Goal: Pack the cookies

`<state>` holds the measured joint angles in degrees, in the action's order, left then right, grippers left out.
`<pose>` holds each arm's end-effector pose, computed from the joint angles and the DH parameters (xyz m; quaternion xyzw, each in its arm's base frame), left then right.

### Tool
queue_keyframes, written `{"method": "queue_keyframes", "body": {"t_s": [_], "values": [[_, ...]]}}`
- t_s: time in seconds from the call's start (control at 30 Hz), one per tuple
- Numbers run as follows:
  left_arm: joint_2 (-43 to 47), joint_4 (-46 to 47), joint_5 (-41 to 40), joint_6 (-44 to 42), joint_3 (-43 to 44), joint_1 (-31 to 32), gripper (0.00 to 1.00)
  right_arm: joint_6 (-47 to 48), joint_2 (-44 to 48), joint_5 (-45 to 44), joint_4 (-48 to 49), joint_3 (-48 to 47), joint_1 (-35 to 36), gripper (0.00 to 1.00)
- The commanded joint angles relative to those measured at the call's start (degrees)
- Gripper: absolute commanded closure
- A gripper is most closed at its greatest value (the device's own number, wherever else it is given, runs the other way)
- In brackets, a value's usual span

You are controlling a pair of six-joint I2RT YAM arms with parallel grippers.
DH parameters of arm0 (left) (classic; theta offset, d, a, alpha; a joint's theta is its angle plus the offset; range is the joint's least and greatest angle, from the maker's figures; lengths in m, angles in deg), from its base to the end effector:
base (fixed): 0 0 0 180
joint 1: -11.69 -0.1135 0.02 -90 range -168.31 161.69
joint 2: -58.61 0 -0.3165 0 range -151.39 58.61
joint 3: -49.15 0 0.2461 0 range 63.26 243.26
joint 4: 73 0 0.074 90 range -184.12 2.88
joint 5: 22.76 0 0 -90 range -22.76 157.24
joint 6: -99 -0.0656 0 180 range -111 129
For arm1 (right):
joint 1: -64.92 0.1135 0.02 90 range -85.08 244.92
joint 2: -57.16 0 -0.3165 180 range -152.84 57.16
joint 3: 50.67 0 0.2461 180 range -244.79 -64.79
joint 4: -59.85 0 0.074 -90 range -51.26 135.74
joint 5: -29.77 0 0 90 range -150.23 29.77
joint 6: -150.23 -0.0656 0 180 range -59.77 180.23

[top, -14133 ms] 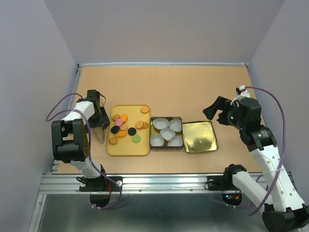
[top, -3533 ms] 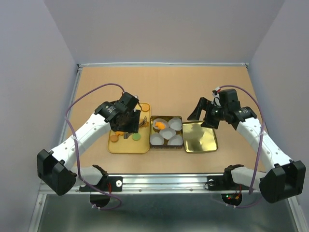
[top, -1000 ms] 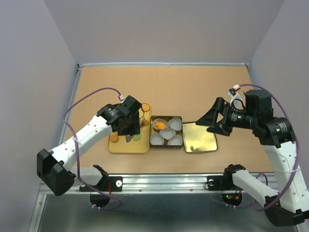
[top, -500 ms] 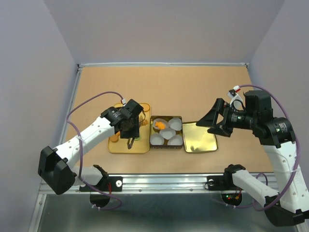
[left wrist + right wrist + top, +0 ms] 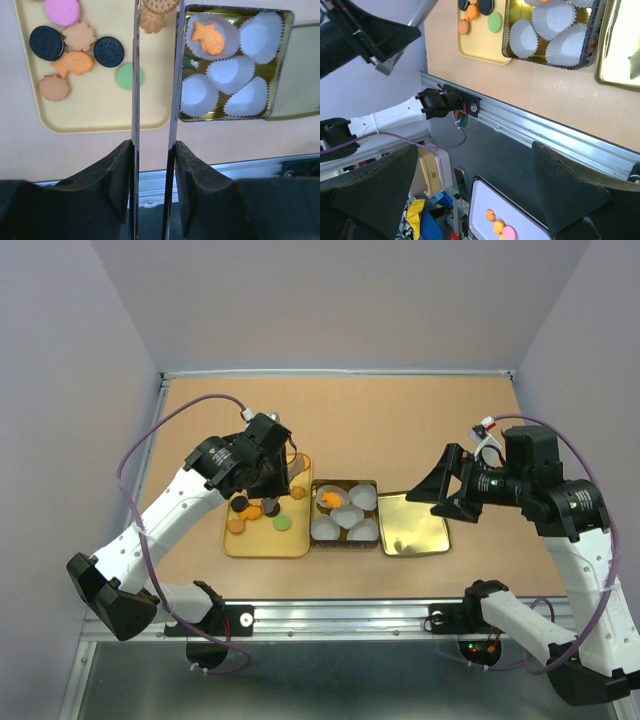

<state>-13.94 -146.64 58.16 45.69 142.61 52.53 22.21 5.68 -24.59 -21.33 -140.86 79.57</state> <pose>0.1876 -0.1485 0.3928 0.0089 0.9449 -0.1410 0.2953 0.0956 0.0645 0.4291 0.0557 0.8782 0.4212 0.2196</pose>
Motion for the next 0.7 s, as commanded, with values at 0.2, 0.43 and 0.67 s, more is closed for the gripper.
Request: {"method": "queue_keyframes", "body": {"t_s": [0.2, 0.43, 0.67], "values": [[0.7, 5.9, 3.5, 3.7, 5.9, 10.5, 0.67, 4.0, 0.2, -3.2, -2.6, -5.3, 0.2, 0.00], [-6.7, 10.7, 2.5, 6.6, 5.6, 20.1, 0.69, 5.2, 1.0, -4.1, -4.4, -5.0, 0.2, 0.00], [-12.8, 12.5, 0.8, 7.1, 6.8, 22.1, 0.69, 6.3, 1.4, -4.8, -5.2, -5.2, 0.2, 0.00]]}}
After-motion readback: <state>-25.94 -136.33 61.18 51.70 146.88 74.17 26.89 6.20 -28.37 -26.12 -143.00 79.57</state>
